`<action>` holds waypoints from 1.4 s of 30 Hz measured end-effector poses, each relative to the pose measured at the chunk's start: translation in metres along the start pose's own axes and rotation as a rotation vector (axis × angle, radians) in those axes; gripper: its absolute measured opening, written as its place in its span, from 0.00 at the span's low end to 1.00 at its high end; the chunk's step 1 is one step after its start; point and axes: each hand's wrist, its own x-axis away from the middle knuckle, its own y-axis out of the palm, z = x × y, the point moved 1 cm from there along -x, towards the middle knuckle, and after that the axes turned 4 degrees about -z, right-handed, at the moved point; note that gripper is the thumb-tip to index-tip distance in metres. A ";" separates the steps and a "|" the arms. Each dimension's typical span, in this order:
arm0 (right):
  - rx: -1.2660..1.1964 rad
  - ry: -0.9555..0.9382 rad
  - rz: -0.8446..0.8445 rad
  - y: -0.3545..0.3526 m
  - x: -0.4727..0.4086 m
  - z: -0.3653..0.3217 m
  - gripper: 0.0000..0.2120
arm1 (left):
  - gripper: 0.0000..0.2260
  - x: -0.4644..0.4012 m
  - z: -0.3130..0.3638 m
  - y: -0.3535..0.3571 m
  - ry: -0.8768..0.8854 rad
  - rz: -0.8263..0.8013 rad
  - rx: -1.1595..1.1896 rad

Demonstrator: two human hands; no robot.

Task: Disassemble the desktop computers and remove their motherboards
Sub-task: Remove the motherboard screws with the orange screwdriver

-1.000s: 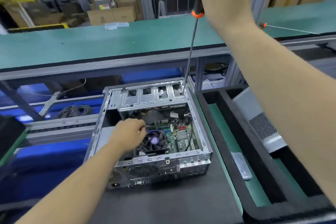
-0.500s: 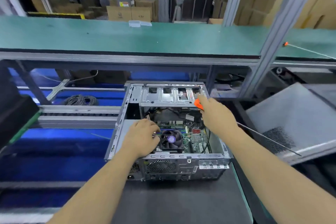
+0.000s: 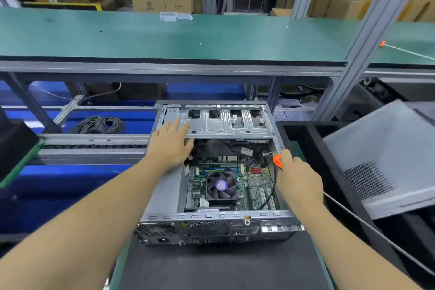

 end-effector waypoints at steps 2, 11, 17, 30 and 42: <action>-0.022 -0.002 -0.010 0.000 -0.002 -0.001 0.09 | 0.26 -0.019 0.002 -0.001 0.008 -0.024 0.031; -0.074 -0.049 0.011 -0.001 -0.010 0.003 0.06 | 0.29 -0.035 -0.008 0.018 0.017 -0.047 -0.069; -0.112 -0.164 0.038 -0.002 -0.027 0.010 0.05 | 0.33 -0.018 -0.003 0.019 -0.073 -0.065 -0.046; -0.019 -0.424 0.002 -0.002 -0.108 0.000 0.11 | 0.34 0.052 0.011 0.021 -0.352 0.057 -0.090; -0.342 0.164 0.326 0.000 0.027 -0.060 0.15 | 0.36 -0.024 -0.057 0.009 -0.117 -0.092 -0.111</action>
